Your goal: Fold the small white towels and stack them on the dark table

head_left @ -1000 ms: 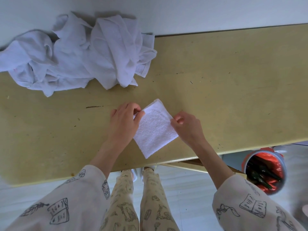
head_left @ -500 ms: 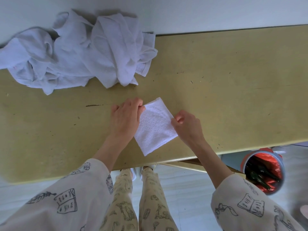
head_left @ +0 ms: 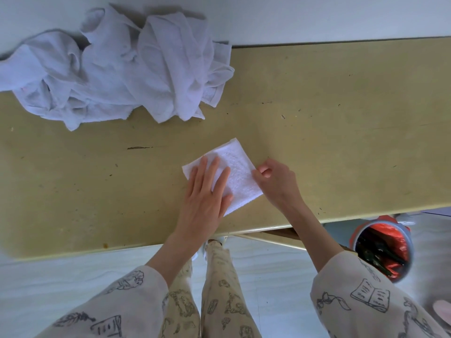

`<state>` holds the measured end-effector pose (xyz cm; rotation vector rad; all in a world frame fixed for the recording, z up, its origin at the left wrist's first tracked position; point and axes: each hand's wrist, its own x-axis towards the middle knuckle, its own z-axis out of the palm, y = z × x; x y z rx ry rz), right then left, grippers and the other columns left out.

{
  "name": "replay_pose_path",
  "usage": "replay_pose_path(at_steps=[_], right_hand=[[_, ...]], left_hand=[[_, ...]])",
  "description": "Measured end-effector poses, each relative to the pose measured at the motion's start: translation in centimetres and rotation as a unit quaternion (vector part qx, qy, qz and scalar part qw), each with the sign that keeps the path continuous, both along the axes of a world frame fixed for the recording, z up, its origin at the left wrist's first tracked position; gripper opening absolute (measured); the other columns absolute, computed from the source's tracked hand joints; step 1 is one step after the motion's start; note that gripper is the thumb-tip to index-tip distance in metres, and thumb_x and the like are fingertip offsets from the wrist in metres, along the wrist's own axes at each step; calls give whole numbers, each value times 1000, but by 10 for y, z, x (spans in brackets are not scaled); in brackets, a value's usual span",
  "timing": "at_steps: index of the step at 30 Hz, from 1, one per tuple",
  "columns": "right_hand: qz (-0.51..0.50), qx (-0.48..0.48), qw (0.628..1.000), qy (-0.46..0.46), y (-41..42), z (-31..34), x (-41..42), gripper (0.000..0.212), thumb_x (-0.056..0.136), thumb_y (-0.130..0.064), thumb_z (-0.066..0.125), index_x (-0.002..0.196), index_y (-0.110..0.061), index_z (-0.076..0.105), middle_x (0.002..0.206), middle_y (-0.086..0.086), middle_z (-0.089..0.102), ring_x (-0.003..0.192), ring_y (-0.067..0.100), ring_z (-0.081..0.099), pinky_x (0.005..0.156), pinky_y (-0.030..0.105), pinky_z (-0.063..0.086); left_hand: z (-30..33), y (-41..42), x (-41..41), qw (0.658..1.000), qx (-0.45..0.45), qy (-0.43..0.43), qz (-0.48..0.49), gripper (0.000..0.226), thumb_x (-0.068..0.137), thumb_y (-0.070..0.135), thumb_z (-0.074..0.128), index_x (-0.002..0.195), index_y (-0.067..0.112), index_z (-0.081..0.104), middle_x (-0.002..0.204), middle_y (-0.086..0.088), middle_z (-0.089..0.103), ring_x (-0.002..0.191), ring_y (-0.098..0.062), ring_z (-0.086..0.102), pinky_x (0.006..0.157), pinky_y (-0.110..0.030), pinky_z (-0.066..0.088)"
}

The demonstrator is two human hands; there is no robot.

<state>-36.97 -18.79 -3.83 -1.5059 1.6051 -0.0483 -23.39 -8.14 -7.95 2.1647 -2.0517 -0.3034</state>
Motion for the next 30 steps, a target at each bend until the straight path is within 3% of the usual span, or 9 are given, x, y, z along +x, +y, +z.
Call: replay_pose_path(at_steps=[4, 11, 19, 21, 22, 25, 27, 30], right_hand=[[10, 15, 1000, -10, -3, 0, -4, 12, 90, -19, 56, 93, -10, 65, 87, -5, 60, 86, 11, 53, 73, 21, 35], [35, 38, 998, -22, -9, 1, -9, 12, 92, -21, 56, 95, -11, 63, 101, 4, 64, 96, 17, 56, 76, 24, 35], [28, 28, 999, -24, -3, 0, -8, 9, 90, -19, 57, 96, -13, 60, 90, 0, 61, 87, 16, 56, 68, 24, 40], [22, -34, 999, 4, 6, -2, -4, 19, 89, -19, 59, 106, -11, 58, 95, 2, 59, 88, 18, 55, 78, 28, 42], [39, -114, 992, 41, 11, -4, -3, 26, 88, -20, 59, 113, -10, 57, 100, 6, 58, 91, 22, 55, 82, 33, 43], [184, -310, 924, 126, 23, -17, 5, 41, 89, -24, 45, 127, -9, 50, 123, 15, 56, 112, 33, 53, 90, 43, 39], [282, -334, 893, 106, 25, -29, 13, 46, 94, -25, 34, 135, -7, 42, 140, 15, 46, 132, 30, 37, 105, 46, 25], [336, -319, 879, 114, 22, -46, 19, 52, 96, -28, 26, 141, -3, 33, 149, 13, 34, 139, 24, 25, 112, 46, 12]], left_hand=[[-4, 1, 2, 999, 36, -11, -23, 58, 93, 43, 36, 141, 11, 35, 151, -16, 25, 140, -34, 19, 115, -44, 16], [-6, 3, 8, 998, 39, -5, -53, 76, 87, 60, 36, 145, 12, 26, 153, -17, 15, 142, -35, 9, 116, -45, 11], [-10, 5, 11, 996, 36, -23, -78, 86, 82, 71, 34, 145, 13, 25, 152, -18, 17, 141, -37, 12, 114, -50, 15], [-9, 4, 11, 996, 34, -13, -76, 85, 83, 71, 32, 144, 13, 26, 152, -17, 17, 141, -37, 12, 114, -50, 15], [-8, 4, 10, 997, 33, -4, -70, 82, 84, 69, 31, 144, 14, 26, 153, -17, 17, 142, -36, 12, 114, -49, 15], [-3, 4, 9, 997, 25, 63, -46, 68, 93, 53, 25, 145, 9, 23, 153, -16, 15, 143, -32, 9, 115, -47, 14], [-2, 5, 12, 995, 17, 94, -41, 58, 98, 38, 21, 144, 2, 21, 153, -18, 15, 143, -29, 8, 115, -44, 13], [-8, 9, 18, 997, 15, 71, -33, 56, 96, 29, 27, 141, -5, 22, 150, -23, 19, 142, -30, 12, 115, -41, 15]])
